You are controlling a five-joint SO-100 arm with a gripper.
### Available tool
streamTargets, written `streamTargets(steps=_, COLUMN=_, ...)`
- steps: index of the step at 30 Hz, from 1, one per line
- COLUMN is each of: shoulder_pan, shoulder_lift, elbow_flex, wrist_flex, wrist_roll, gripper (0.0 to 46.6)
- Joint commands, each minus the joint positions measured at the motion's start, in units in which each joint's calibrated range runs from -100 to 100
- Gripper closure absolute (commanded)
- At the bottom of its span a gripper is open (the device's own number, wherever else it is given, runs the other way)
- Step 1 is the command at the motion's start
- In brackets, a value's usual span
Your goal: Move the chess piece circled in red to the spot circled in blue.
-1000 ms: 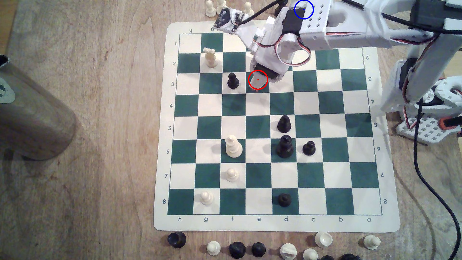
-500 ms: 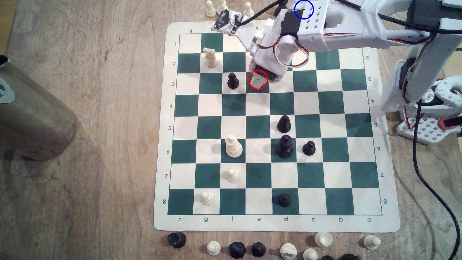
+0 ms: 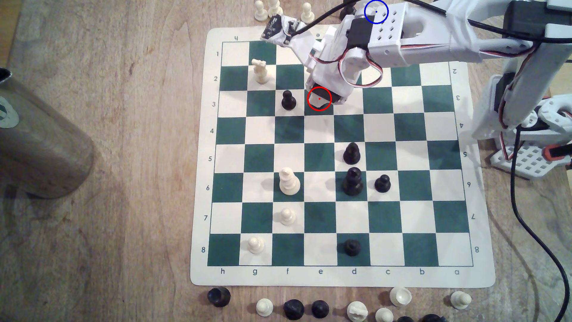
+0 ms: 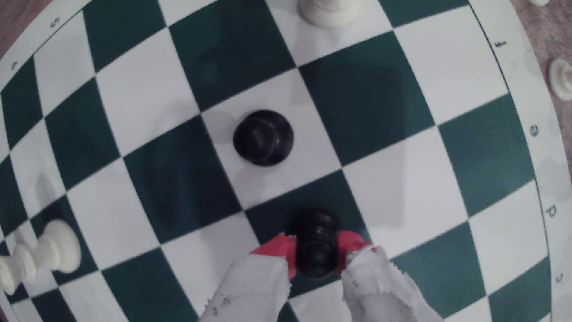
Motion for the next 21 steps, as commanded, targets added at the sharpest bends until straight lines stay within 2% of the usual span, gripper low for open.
streamTargets(steps=1, shoulder_pan=-0.15, shoulder_lift=-3.12, elbow_flex=-4.39, wrist_flex=-0.88, wrist_roll=0.05, gripper=43.8)
streamTargets(steps=8, shoulder_pan=0.71, shoulder_lift=-7.36, elbow_flex=-4.12, wrist_flex=0.68, wrist_roll=0.0, gripper=45.3)
streamTargets(steps=14, shoulder_pan=2.35, shoulder_lift=-16.1, elbow_flex=-9.74, wrist_flex=12.72, wrist_roll=-0.24, gripper=46.2)
streamTargets(steps=21, shoulder_pan=9.78, shoulder_lift=-24.93, elbow_flex=-11.46, wrist_flex=19.52, wrist_roll=0.2, gripper=46.3)
